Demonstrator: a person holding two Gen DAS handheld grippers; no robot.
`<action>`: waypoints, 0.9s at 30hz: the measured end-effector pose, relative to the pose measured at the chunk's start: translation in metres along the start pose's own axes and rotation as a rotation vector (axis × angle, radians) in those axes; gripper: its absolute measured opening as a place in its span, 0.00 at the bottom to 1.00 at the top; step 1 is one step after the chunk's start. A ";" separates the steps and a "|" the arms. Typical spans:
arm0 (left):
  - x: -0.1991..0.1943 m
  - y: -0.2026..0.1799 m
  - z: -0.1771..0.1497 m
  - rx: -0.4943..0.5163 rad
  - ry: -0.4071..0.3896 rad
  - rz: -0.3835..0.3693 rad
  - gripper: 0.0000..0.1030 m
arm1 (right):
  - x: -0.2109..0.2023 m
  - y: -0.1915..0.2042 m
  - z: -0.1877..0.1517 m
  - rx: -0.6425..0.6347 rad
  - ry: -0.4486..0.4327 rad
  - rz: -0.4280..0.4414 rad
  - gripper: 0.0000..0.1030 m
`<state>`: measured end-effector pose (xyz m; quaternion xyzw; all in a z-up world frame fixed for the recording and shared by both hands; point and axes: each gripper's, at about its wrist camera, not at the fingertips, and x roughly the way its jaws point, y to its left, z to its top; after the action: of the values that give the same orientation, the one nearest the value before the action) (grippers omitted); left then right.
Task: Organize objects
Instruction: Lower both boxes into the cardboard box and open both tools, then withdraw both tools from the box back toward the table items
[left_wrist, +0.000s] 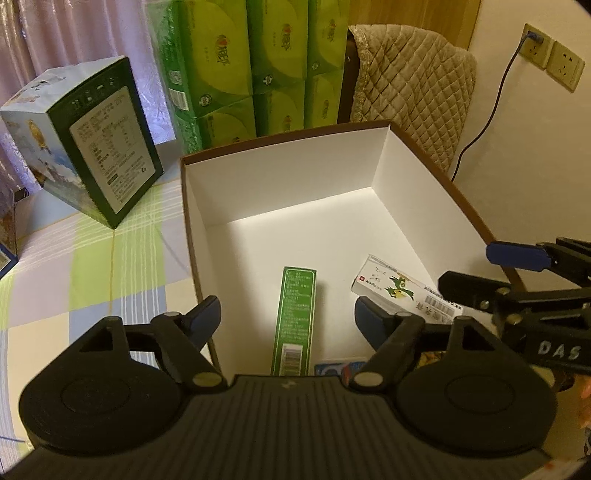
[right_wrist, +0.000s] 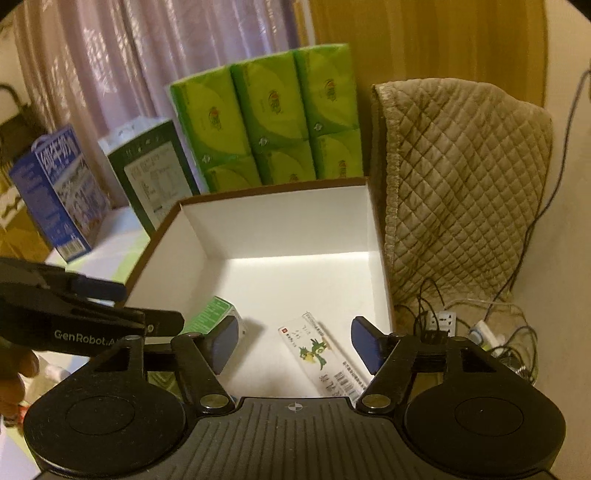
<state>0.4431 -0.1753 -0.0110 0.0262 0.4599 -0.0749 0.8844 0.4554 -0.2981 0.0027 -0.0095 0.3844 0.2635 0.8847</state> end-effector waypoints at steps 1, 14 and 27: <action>-0.003 0.000 -0.002 -0.005 -0.002 -0.004 0.77 | -0.004 -0.001 0.000 0.011 -0.005 0.000 0.65; -0.065 0.001 -0.033 -0.038 -0.061 -0.031 0.84 | -0.056 0.007 -0.017 0.074 -0.031 0.004 0.70; -0.121 0.008 -0.073 -0.048 -0.099 -0.023 0.84 | -0.097 0.037 -0.046 0.084 -0.036 0.005 0.71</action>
<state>0.3164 -0.1457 0.0456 -0.0039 0.4174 -0.0754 0.9056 0.3518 -0.3211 0.0439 0.0332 0.3791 0.2493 0.8905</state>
